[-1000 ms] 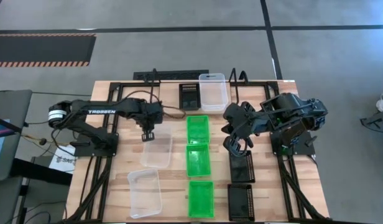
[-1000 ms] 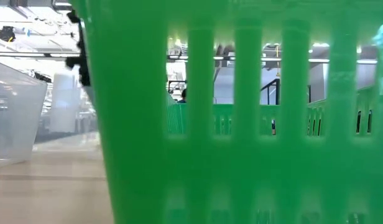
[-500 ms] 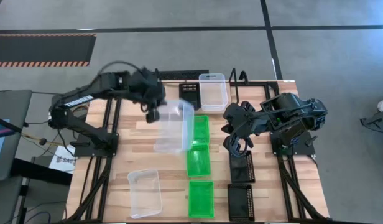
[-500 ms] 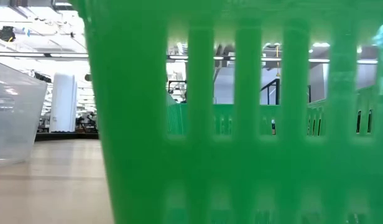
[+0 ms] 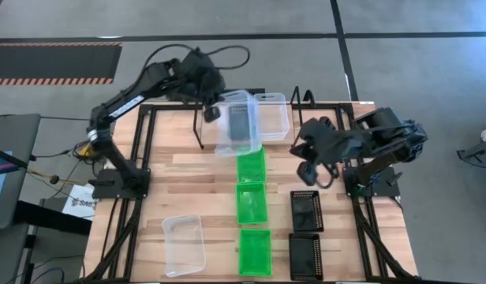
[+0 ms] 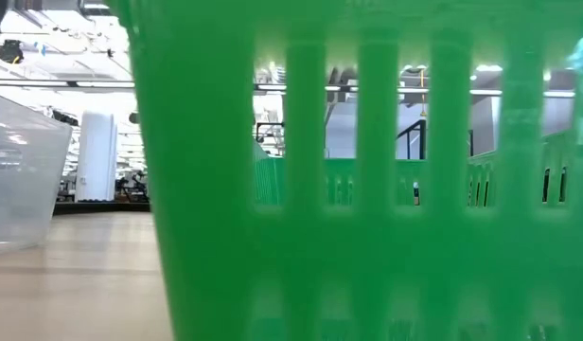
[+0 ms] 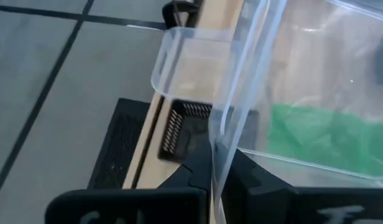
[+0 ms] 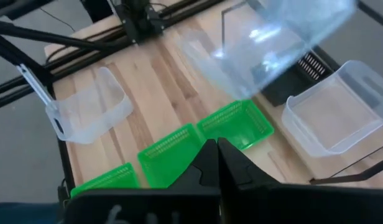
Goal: Stack baskets on shelf by color
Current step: Stack the top transparent bin into the transparent bin on the shelf
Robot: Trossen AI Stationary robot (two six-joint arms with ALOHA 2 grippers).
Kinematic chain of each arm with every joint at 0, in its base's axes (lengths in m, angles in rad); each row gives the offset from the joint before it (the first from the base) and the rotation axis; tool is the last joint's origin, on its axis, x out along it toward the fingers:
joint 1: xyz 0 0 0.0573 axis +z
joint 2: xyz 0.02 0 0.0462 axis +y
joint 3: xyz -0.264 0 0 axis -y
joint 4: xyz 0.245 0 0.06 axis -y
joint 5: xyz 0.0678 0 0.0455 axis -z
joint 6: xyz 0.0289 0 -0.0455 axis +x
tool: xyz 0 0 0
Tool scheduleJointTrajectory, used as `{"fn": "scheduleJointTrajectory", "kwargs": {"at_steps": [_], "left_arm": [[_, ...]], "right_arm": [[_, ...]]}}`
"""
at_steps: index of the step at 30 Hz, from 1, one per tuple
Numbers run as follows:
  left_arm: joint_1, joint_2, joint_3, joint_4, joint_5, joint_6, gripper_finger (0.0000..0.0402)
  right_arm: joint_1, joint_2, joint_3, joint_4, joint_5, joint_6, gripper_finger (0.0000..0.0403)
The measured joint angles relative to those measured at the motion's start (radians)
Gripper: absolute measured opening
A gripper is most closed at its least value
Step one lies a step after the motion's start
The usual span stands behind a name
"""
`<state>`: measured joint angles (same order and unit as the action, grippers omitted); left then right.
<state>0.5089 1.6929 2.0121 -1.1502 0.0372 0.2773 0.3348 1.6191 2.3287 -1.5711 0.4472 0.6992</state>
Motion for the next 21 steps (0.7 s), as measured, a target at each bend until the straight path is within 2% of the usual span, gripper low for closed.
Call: {"fn": "scheduleJointTrajectory", "kwargs": {"at_steps": [5,9,12,16,21], "left_arm": [[0.034,0.173,0.187,-0.030,0.044,-0.001,0.0000],[0.029,0.261,0.335,-0.108,0.057,-0.032,0.0000],[0.015,0.261,0.325,-0.052,0.019,-0.051,0.0000],[0.006,0.257,0.323,-0.019,-0.055,-0.065,0.0000],[0.007,0.256,0.323,0.012,-0.135,-0.083,0.0000]], "right_arm": [[-0.001,-0.048,0.000,0.000,0.017,-0.052,0.0003],[-0.040,-0.079,0.000,0.000,0.105,-0.070,0.0003],[-0.114,-0.095,0.000,0.000,0.152,-0.111,0.0004],[-0.258,-0.093,0.000,0.000,0.157,-0.141,0.0006],[-0.399,-0.019,-0.001,0.009,0.156,-0.225,0.0004]]}}
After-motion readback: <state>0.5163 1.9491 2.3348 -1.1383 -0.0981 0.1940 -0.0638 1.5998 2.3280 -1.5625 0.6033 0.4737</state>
